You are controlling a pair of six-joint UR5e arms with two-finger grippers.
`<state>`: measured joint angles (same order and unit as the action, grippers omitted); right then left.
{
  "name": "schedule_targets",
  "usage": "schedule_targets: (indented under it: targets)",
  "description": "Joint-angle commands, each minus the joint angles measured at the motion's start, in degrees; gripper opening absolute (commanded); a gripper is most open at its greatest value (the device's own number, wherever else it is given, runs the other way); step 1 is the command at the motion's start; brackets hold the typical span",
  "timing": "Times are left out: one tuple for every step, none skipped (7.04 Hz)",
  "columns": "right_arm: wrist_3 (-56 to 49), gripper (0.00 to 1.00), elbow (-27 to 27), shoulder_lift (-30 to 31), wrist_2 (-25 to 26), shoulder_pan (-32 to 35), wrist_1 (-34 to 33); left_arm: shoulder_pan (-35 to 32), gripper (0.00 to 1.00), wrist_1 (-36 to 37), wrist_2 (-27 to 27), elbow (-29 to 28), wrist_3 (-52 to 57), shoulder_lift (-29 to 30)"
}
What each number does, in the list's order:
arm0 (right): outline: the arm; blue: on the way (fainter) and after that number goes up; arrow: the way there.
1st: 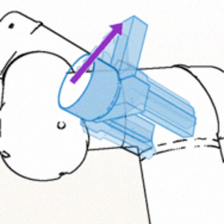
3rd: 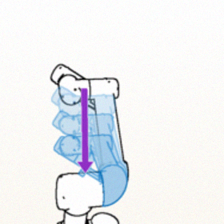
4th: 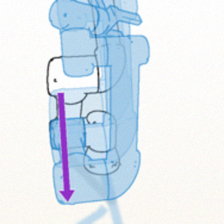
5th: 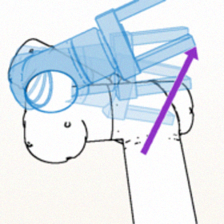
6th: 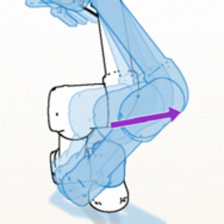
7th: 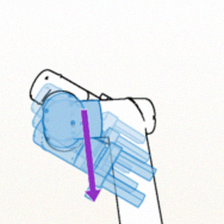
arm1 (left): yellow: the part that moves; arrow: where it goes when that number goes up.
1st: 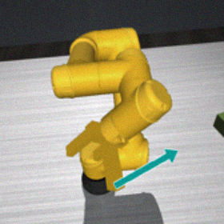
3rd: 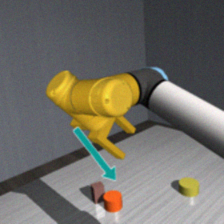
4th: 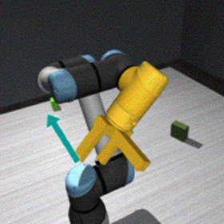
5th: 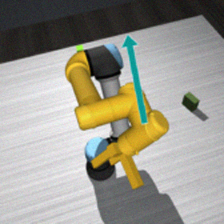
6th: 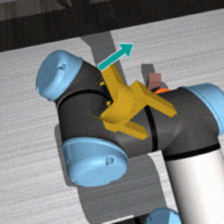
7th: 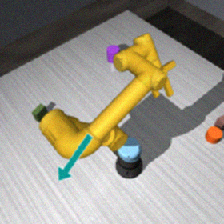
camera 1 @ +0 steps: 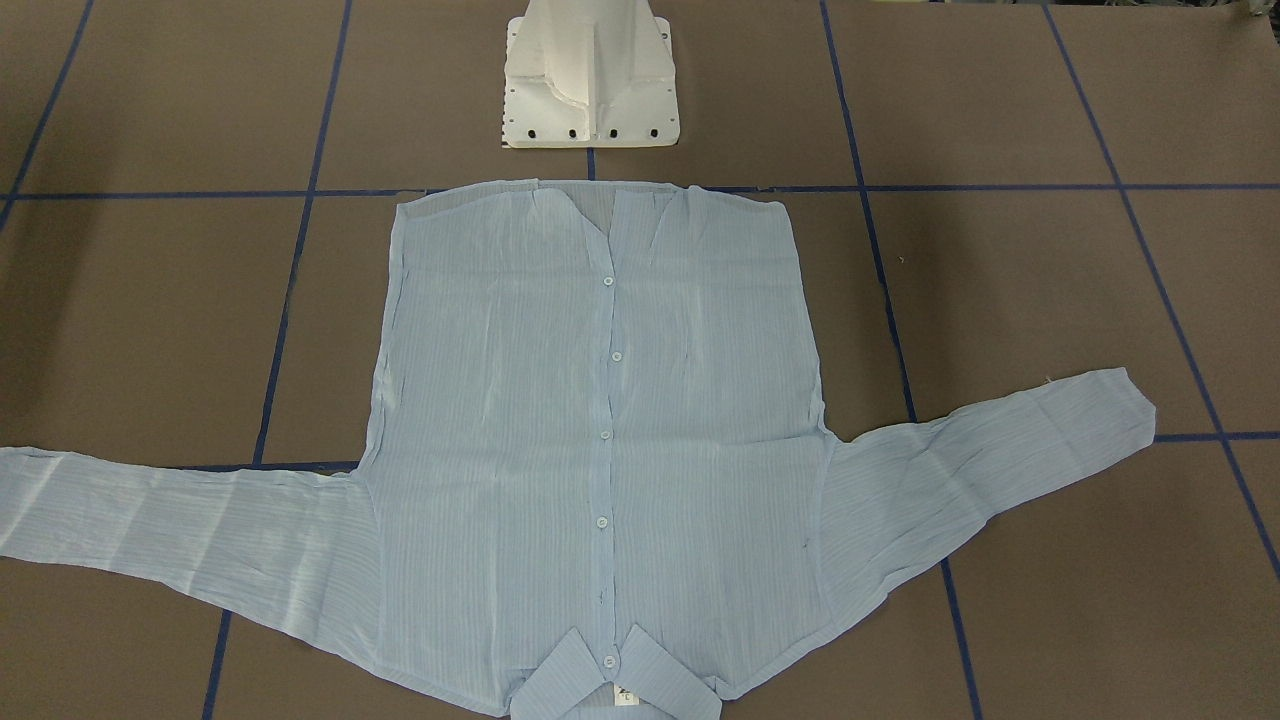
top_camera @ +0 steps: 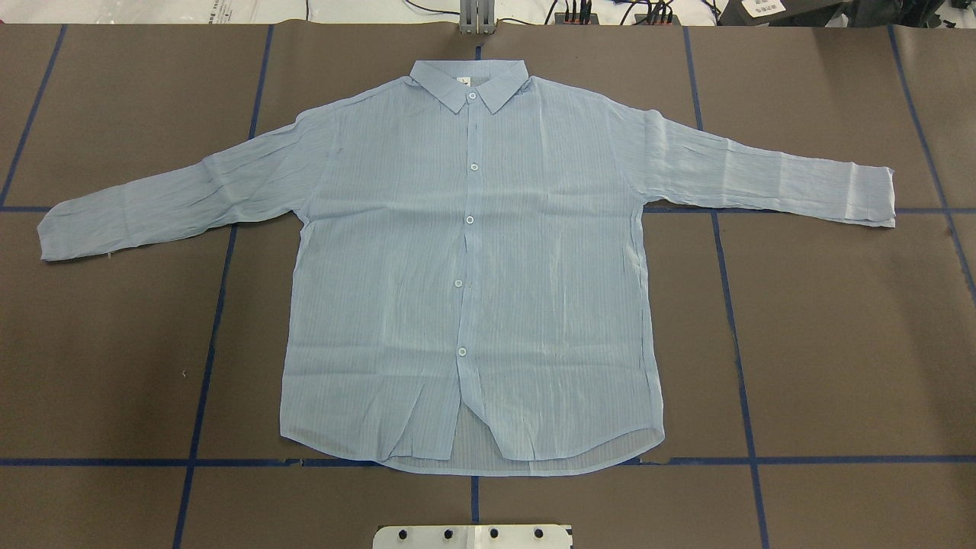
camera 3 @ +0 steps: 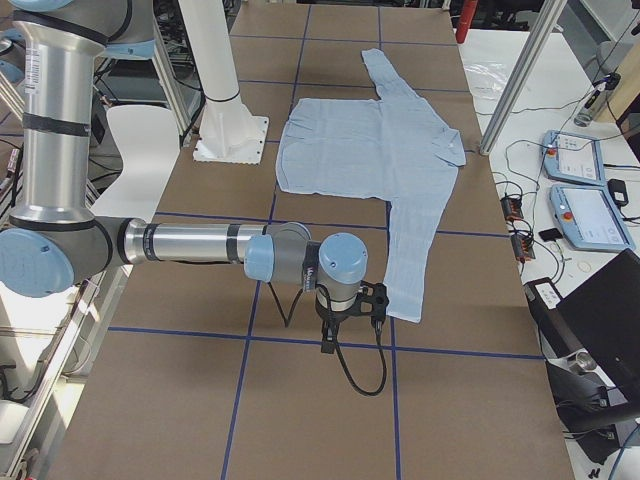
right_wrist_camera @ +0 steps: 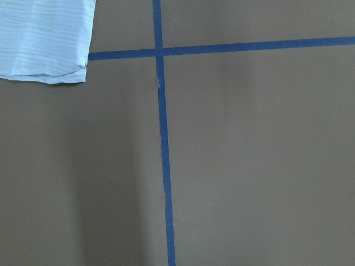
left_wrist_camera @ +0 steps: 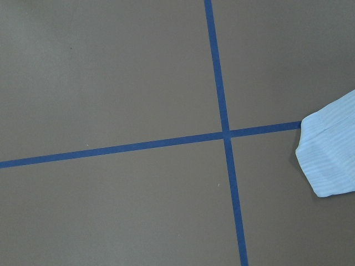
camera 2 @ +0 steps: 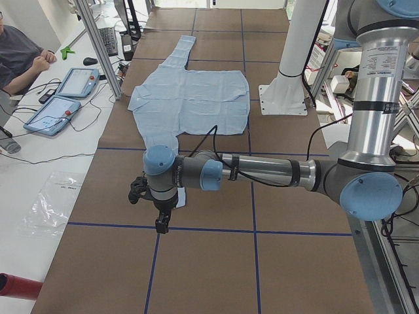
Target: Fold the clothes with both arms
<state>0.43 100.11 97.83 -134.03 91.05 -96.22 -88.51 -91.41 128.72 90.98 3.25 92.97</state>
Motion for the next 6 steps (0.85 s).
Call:
schedule_targets:
  targets:
    - [0.2, 1.0, 0.2, -0.3, 0.0, 0.0, 0.1, -0.1, 1.0, 0.0, 0.1, 0.0, 0.2, -0.2]
    - [0.1, 1.0, -0.1, -0.4, 0.0, 0.0, 0.1, -0.1, 1.0, -0.3, 0.2, 0.1, 0.1, -0.3]
    - [0.2, 1.0, 0.1, -0.6, 0.0, 0.0, 0.1, 0.0, 1.0, -0.4, 0.0, 0.0, -0.3, 0.1]
    - [0.1, 1.0, 0.4, -0.9, 0.1, 0.0, 0.2, -0.1, 1.0, -0.5, 0.4, 1.4, 0.2, 0.6]
    - [0.2, 1.0, 0.4, -1.9, 0.1, -0.1, 0.2, 0.0, 1.0, -0.6, 0.4, 3.0, 0.1, 0.7]
    - [0.6, 1.0, -0.2, -4.3, -0.3, -0.3, 0.0, 0.4, 1.0, -3.6, 0.4, 2.8, 0.0, 1.2]
